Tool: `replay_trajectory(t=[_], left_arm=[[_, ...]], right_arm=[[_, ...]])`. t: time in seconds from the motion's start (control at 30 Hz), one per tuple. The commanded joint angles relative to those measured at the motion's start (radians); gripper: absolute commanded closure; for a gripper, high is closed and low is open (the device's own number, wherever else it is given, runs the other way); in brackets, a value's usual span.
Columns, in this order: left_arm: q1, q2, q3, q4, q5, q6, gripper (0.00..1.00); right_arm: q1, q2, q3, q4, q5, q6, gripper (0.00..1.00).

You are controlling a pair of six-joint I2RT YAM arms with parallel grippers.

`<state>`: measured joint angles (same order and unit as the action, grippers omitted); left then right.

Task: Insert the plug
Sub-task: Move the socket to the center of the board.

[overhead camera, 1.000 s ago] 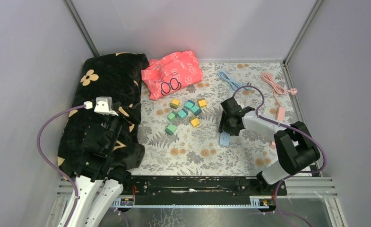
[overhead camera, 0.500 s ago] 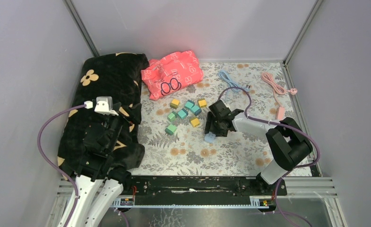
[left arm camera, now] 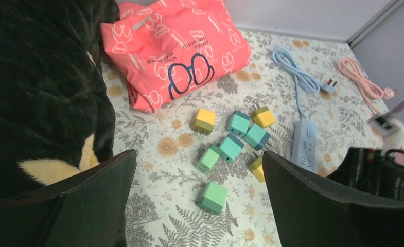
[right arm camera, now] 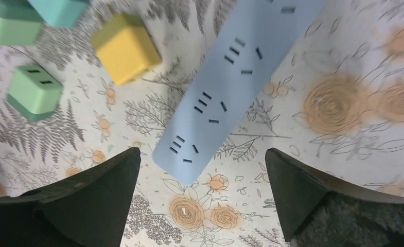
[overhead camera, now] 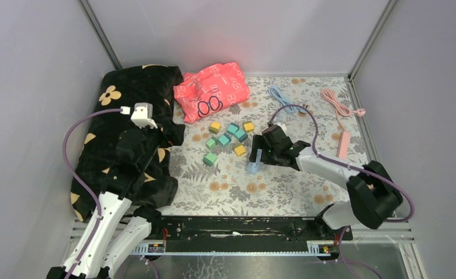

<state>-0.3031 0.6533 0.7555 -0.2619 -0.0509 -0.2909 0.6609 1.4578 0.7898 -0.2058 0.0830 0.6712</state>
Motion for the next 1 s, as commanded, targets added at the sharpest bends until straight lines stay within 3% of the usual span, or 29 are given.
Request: replay_trajectory(t=[0.0, 0.4, 0.7, 0.97], left_arm=[[-0.005, 0.040, 0.078, -0.057, 0.065, -0.031, 0.00], [-0.005, 0.123, 0.065, -0.117, 0.228, -0.056, 0.00], [-0.005, 0.184, 0.075, -0.142, 0.242, 0.040, 0.00], [-0.005, 0.188, 0.043, -0.130, 0.280, 0.074, 0.00]], right_arm=[[-0.006, -0.100, 0.033, 0.000, 0.131, -0.105, 0.01], [-0.328, -0.029, 0.107, 0.149, -0.151, -0.146, 0.02], [-0.453, 0.197, 0.282, 0.220, -0.258, -0.151, 0.16], [-0.472, 0.357, 0.370, 0.207, -0.288, -0.170, 0.22]])
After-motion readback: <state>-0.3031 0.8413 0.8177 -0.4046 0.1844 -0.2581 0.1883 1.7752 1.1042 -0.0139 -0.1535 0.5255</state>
